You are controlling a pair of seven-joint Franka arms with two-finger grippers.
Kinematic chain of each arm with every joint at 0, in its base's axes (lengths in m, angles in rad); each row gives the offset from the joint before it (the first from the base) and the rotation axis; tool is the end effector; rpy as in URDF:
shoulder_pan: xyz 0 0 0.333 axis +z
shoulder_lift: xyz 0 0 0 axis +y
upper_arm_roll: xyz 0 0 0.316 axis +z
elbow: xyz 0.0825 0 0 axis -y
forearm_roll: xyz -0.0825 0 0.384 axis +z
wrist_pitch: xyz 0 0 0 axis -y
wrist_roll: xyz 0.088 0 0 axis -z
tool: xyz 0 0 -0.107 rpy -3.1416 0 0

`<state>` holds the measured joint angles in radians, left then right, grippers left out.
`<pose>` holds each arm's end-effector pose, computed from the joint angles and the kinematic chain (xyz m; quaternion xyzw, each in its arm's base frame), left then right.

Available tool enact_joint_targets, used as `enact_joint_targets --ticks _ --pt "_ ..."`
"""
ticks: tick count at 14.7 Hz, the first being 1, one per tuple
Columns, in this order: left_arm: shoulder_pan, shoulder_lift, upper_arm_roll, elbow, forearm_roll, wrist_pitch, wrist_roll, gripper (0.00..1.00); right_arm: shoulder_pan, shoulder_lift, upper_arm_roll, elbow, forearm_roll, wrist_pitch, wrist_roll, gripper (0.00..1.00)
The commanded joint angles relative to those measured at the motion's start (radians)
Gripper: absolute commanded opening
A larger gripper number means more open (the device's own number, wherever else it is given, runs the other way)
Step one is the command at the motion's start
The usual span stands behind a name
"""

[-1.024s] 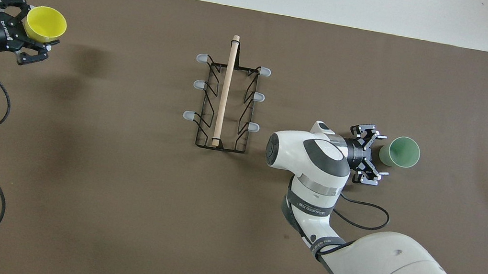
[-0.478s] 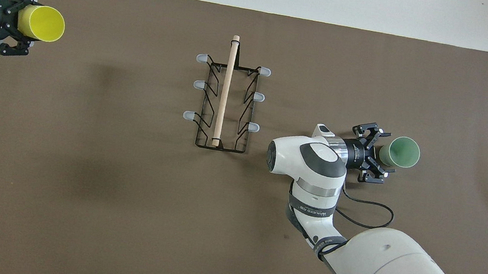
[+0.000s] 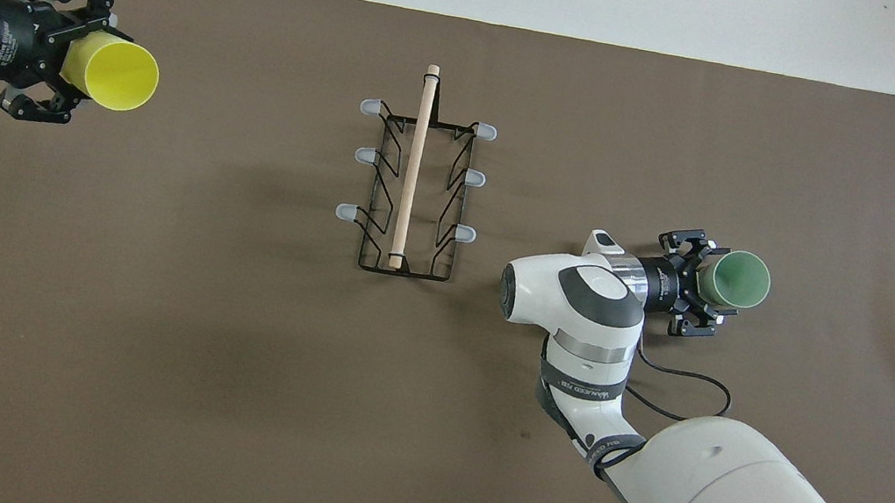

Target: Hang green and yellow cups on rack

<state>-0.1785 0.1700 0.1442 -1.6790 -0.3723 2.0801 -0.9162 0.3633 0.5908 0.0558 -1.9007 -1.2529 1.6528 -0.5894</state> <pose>0.6362 -0.0462 0.5243 0.8554 0.4794 0.0293 0.1941 0.5646 0.1468 0.1957 0.5192 0.6099 -0.3690 0.4715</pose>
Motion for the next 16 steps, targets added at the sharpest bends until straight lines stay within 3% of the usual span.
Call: enact_joint_targets --ticks 1,3,6,9,14,16 --pt "-0.007 -0.009 -0.101 -0.008 0.210 0.030 0.001 0.00 -0.010 -0.002 0.010 -0.015 -0.039 0.005 0.023 0.00" --pt "-0.007 -0.014 -0.168 -0.034 0.315 0.052 -0.010 0.00 -0.012 -0.003 0.010 -0.006 -0.055 -0.005 0.011 0.00" --pt "-0.009 -0.055 -0.268 -0.184 0.516 0.294 -0.029 0.00 0.002 -0.015 0.012 0.026 -0.040 -0.030 0.005 0.00" --pt "-0.010 -0.095 -0.340 -0.284 0.674 0.387 -0.120 0.00 0.000 -0.043 0.015 0.087 0.056 -0.033 0.002 0.00" --pt "-0.009 -0.129 -0.460 -0.373 1.166 0.434 -0.569 0.00 -0.009 -0.173 0.015 0.095 0.245 -0.050 -0.009 0.00" --pt "-0.009 -0.129 -0.494 -0.384 1.312 0.433 -0.708 0.00 -0.056 -0.241 0.015 0.095 0.320 -0.039 -0.018 0.00"
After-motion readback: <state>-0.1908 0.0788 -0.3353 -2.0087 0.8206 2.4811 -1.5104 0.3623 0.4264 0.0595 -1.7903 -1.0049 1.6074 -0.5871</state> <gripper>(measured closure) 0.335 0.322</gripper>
